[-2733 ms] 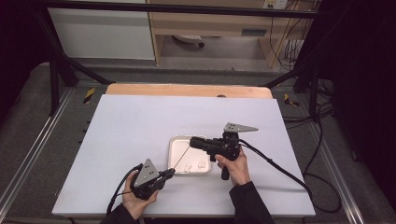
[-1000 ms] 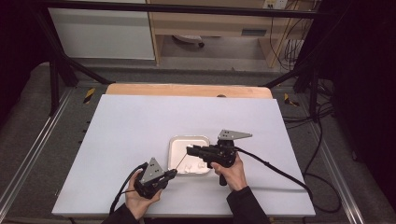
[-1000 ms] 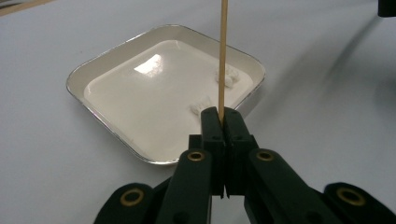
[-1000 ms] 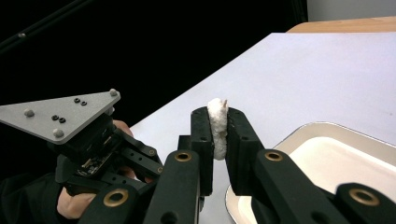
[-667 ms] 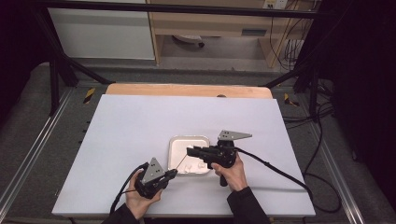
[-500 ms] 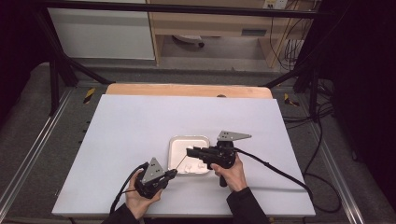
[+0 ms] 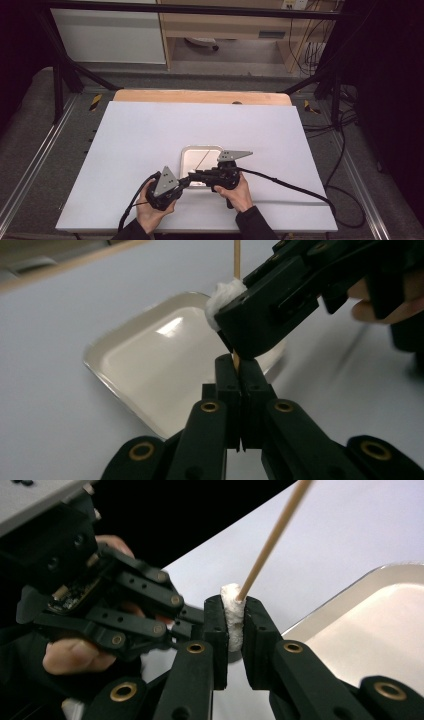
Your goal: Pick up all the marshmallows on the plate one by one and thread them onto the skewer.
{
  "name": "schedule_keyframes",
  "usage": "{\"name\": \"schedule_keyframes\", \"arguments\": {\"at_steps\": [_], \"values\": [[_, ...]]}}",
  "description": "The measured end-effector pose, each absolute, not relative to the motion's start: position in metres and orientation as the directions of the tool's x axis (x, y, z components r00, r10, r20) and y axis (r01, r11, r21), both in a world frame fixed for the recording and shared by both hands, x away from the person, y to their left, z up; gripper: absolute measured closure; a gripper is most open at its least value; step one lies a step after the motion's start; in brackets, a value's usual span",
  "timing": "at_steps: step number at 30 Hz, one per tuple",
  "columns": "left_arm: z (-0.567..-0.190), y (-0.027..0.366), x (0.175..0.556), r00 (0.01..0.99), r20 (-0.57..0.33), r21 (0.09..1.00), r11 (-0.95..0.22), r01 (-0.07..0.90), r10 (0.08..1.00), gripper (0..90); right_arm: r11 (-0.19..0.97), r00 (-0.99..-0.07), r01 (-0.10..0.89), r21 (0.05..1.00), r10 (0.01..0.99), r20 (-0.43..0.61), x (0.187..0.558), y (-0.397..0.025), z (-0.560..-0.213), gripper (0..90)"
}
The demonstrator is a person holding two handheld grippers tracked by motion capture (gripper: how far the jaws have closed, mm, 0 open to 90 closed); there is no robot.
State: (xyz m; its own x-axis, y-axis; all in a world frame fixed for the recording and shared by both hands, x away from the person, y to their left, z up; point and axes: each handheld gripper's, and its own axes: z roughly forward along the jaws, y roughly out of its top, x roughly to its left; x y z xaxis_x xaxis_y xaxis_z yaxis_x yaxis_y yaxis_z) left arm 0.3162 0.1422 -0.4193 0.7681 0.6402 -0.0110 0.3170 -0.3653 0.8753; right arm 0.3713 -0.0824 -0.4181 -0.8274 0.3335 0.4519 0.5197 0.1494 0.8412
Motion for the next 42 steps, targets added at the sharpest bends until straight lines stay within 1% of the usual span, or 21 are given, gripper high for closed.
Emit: {"name": "schedule_keyframes", "arguments": {"at_steps": [1, 3, 4, 6, 8, 13, 15, 19, 21, 22, 25, 27, 30, 35, 42], "values": [[-0.421, 0.144, 0.317, 0.771, -0.019, 0.87, -0.369, 0.326, 0.637, 89.2, 0.152, -0.827, 0.524, 0.838, 0.327, 0.458, 0.373, -0.081, -0.421, 82.5], [-0.42, 0.144, 0.314, 0.767, 0.006, 0.873, -0.378, 0.309, 0.642, 89.2, 0.156, -0.824, 0.531, 0.833, 0.325, 0.464, 0.374, -0.08, -0.423, 81.9], [-0.419, 0.144, 0.315, 0.77, -0.003, 0.874, -0.372, 0.312, 0.639, 89.2, 0.15, -0.825, 0.527, 0.836, 0.324, 0.463, 0.373, -0.081, -0.422, 81.5], [-0.421, 0.144, 0.316, 0.771, -0.006, 0.872, -0.374, 0.315, 0.637, 89.2, 0.15, -0.826, 0.517, 0.843, 0.345, 0.446, 0.372, -0.082, -0.42, 79.3], [-0.422, 0.144, 0.316, 0.768, 0.003, 0.864, -0.389, 0.321, 0.641, 89.2, 0.151, -0.823, 0.511, 0.846, 0.371, 0.431, 0.373, -0.083, -0.418, 71.4], [-0.422, 0.15, 0.32, 0.756, -0.022, 0.861, -0.372, 0.347, 0.654, 89.1, 0.128, -0.82, 0.472, 0.872, 0.425, 0.382, 0.373, -0.091, -0.405, 50.9], [-0.422, 0.153, 0.321, 0.751, -0.031, 0.858, -0.367, 0.358, 0.66, 89.0, 0.135, -0.818, 0.449, 0.883, 0.459, 0.346, 0.374, -0.096, -0.399, 39.3], [-0.423, 0.16, 0.323, 0.747, -0.038, 0.849, -0.372, 0.374, 0.663, 88.9, 0.199, -0.804, 0.413, 0.889, 0.538, 0.253, 0.378, -0.105, -0.391, 23.6], [-0.423, 0.163, 0.324, 0.743, -0.053, 0.846, -0.365, 0.388, 0.667, 88.9, 0.249, -0.801, 0.395, 0.884, 0.564, 0.199, 0.38, -0.107, -0.391, 18.0], [-0.424, 0.165, 0.325, 0.742, -0.056, 0.844, -0.366, 0.393, 0.668, 88.8, 0.274, -0.798, 0.401, 0.874, 0.573, 0.186, 0.382, -0.108, -0.392, 16.0], [-0.425, 0.169, 0.326, 0.737, -0.061, 0.838, -0.366, 0.405, 0.673, 88.8, 0.346, -0.795, 0.408, 0.845, 0.589, 0.143, 0.385, -0.108, -0.397, 15.2], [-0.425, 0.171, 0.327, 0.734, -0.062, 0.835, -0.368, 0.41, 0.676, 88.8, 0.387, -0.791, 0.421, 0.821, 0.599, 0.123, 0.387, -0.108, -0.402, 16.2], [-0.425, 0.174, 0.327, 0.733, -0.062, 0.832, -0.37, 0.412, 0.677, 88.8, 0.441, -0.785, 0.432, 0.787, 0.613, 0.087, 0.391, -0.11, -0.414, 23.9], [-0.425, 0.176, 0.328, 0.73, -0.065, 0.829, -0.37, 0.419, 0.681, 88.8, 0.481, -0.777, 0.462, 0.745, 0.625, 0.079, 0.394, -0.116, -0.431, 34.0], [-0.427, 0.174, 0.328, 0.733, -0.066, 0.824, -0.378, 0.423, 0.677, 88.7, 0.514, -0.791, 0.461, 0.723, 0.607, 0.073, 0.394, -0.112, -0.444, 44.6]]}}
